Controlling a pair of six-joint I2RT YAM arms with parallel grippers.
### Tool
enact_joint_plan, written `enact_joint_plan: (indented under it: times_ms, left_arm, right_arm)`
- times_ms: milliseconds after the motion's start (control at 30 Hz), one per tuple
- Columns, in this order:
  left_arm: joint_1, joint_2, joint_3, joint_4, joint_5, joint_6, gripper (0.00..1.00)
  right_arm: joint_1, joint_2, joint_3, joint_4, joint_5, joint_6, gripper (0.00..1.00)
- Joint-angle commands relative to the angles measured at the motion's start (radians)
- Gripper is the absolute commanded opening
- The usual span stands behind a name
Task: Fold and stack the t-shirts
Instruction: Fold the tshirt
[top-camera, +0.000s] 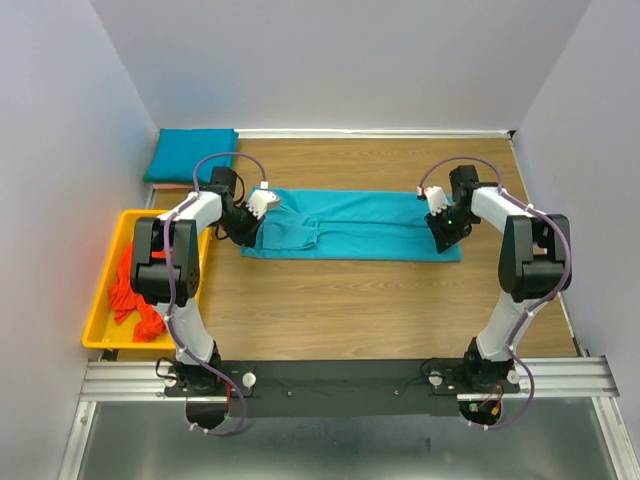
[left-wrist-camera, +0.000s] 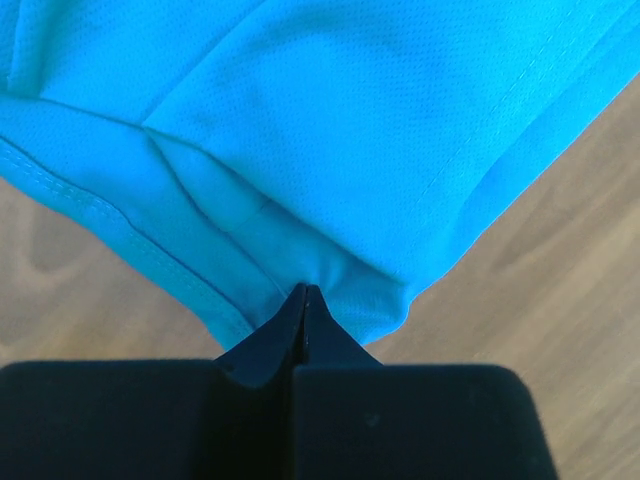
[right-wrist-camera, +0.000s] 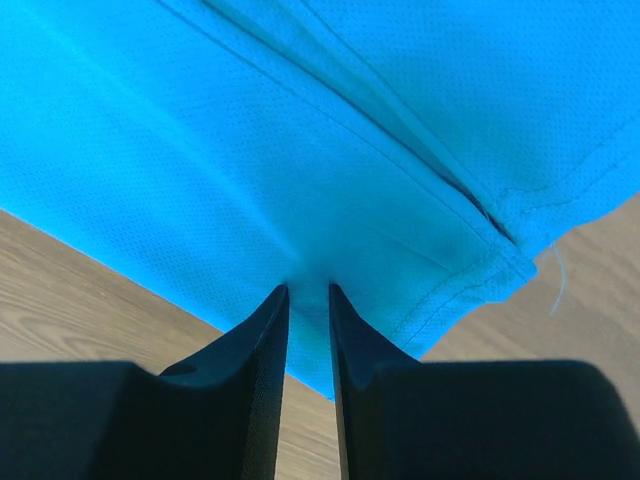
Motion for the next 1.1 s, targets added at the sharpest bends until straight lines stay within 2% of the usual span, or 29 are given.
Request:
enact_joint_plan:
  times_ms: [0,133,200,267,300,433,600,767,900,1067]
  left_arm:
    - [-0.001,-0.057,-0.117,-0.063,0.018,-0.010,0.01]
    - [-0.001,-0.146,-0.151,-0.097,0.060,-0.018,0.00]
    - [0.002,-0.206,-0.133,-0.109,0.089,-0.041,0.13]
    - [0.003,-0.243,-0.116,-0.117,0.121,-0.047,0.27]
    - [0.002,-0.260,-0.099,-0.134,0.158,-0.050,0.29]
    - [-0.003,-0.306,-0.082,-0.186,0.239,-0.043,0.32]
    - [-0.020,-0.314,-0.084,-0.175,0.227,-0.063,0.36]
    - [-0.021,-0.222,-0.085,-0.212,0.214,-0.020,0.40]
    - [-0.024,-0.167,-0.087,-0.228,0.223,0.003,0.40]
    - [-0.027,-0.133,-0.081,-0.238,0.243,0.019,0.40]
  right_arm:
    - [-0.050,-0.044,-0.117,-0.004,0.107,-0.053,0.29]
    - [-0.082,-0.125,-0.126,-0.033,0.121,-0.086,0.29]
    - [-0.082,-0.164,-0.070,-0.091,0.063,-0.074,0.33]
    - [-0.081,-0.176,-0.007,-0.142,-0.063,-0.047,0.37]
    - [-0.078,-0.179,0.065,-0.185,-0.109,-0.028,0.41]
    - [-0.033,-0.201,0.130,-0.207,-0.342,0.135,0.47]
    - [0.114,-0.202,0.070,-0.095,-0.462,0.299,0.53]
    - [0.221,-0.120,0.082,0.018,-0.567,0.429,0.59]
    - [0.324,-0.046,0.093,0.138,-0.598,0.546,0.59]
    - [0.441,-0.005,0.059,0.304,-0.563,0.715,0.61]
